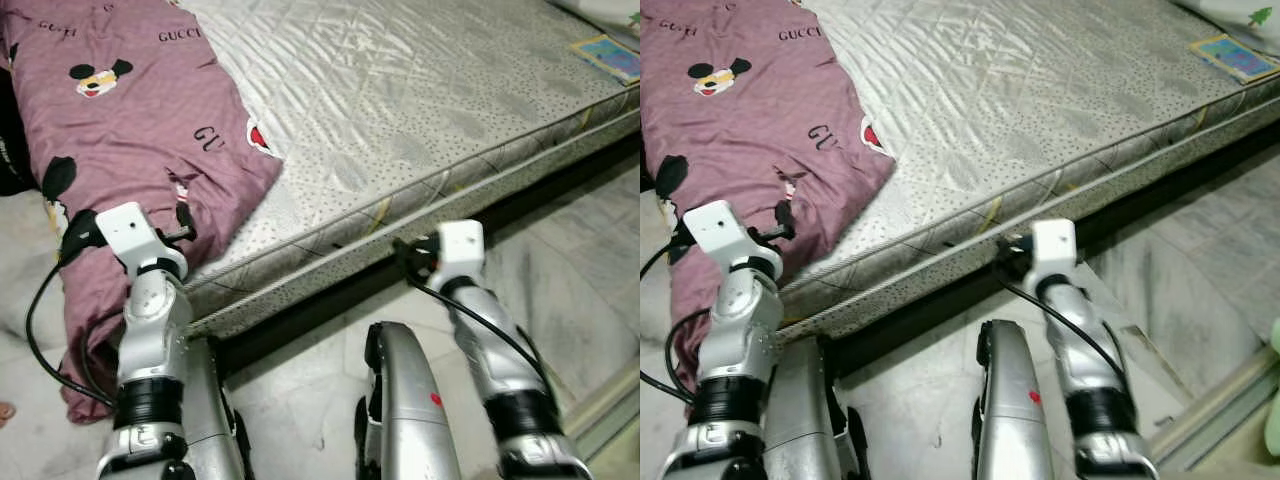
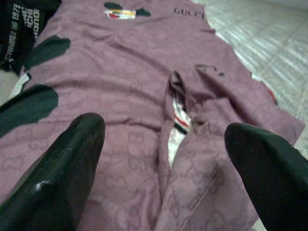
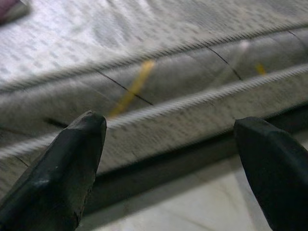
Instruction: Clean up the room
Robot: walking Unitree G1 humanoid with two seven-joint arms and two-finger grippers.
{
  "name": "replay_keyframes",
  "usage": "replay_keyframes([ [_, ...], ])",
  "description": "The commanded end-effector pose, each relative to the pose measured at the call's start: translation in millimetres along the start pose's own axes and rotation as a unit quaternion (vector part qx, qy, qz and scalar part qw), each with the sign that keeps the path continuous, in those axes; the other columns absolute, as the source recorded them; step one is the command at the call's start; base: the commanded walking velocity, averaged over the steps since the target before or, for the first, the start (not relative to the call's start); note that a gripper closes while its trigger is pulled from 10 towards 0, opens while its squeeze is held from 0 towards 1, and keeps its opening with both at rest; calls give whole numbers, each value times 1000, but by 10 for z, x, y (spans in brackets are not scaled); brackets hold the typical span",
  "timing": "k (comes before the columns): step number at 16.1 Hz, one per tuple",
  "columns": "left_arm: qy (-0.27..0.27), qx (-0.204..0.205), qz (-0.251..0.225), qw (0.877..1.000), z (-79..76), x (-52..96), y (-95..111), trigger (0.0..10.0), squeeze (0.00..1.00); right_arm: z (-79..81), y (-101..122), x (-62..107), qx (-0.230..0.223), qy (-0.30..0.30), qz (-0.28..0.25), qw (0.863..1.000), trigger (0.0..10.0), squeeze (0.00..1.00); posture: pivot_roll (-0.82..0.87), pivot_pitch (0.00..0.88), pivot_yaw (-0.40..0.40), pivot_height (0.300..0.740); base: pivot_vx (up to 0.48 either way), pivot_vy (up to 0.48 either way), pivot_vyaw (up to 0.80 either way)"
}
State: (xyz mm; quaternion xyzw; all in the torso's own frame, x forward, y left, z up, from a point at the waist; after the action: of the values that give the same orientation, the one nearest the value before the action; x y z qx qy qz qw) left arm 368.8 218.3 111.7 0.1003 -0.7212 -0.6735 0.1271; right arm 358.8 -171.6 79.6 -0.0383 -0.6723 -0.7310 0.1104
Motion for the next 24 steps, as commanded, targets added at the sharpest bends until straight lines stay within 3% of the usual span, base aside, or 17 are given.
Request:
replay_keyframes([
  [1,7,-3,12,1000,37,-53,-37,10000,0,-110,20,104,4,-7,3,1000,10000,0,-183,232,-18,508,0,0,0],
  [3,6,-8,45,999,47,-152,-134,10000,0,-295,-5,265,16,-27,14,999,10000,0,-213,250,-20,508,0,0,0],
  [5,-5,-13,71,997,-19,-201,-226,10000,0,-355,-31,353,20,-34,24,999,10000,0,-227,256,-22,508,0,0,0],
  [7,-46,-36,136,989,-235,-169,-501,10000,0,-327,17,376,16,-38,24,999,10000,0,-240,258,-18,508,0,0,0],
  [11,-131,-83,138,978,-627,-84,-598,10000,0,-282,88,351,14,-38,22,999,10000,0,-244,251,-19,508,0,0,0],
  [12,-182,-126,120,968,-811,-8,-607,10000,0,-267,70,344,12,-37,25,999,10000,0,-240,245,-19,508,0,0,0],
  [15,-288,-185,81,936,-1155,188,-616,10000,0,-218,88,305,9,-33,24,999,10000,0,-230,229,-18,508,0,0,0],
  [16,-345,-207,59,913,-1319,317,-627,10000,0,-211,100,282,7,-33,23,999,10000,0,-228,226,-17,508,0,0,0],
  [18,-468,-235,52,850,-1611,695,-779,10000,0,-191,120,237,5,-32,19,999,10000,0,-223,215,-12,508,0,0,0],
  [21,-573,-233,68,783,-1806,1131,-955,10000,0,-175,126,215,3,-33,16,999,10000,0,-223,203,-2,508,0,0,0],
  [22,-584,-234,69,774,-1821,1181,-974,10000,0,-172,126,213,2,-33,16,999,10000,0,-223,203,-2,508,0,0,0],
  [23,-581,-236,54,777,-1864,1178,-924,10000,0,-168,127,204,1,-35,14,999,10000,0,-222,195,2,508,0,0,0],
  [24,-565,-225,25,793,-1915,1100,-769,10000,0,-167,132,192,-1,-36,12,999,10000,0,-219,188,3,508,0,0,0],
])
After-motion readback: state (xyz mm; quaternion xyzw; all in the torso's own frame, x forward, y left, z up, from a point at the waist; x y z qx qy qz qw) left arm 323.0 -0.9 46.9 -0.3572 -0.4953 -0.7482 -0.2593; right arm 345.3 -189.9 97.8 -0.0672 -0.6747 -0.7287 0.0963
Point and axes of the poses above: a point about 5 cm out from each wrist's last joint towards the gripper, its own x axis pointing back from the gripper into the wrist, its own y axis along the axis of the wrist's last joint, z = x × y, the point moved 5 cm from there along -x, pointing out of the wrist towards the gripper, and after that the axes turned 9 degrees about -x, right-handed, at the moved point
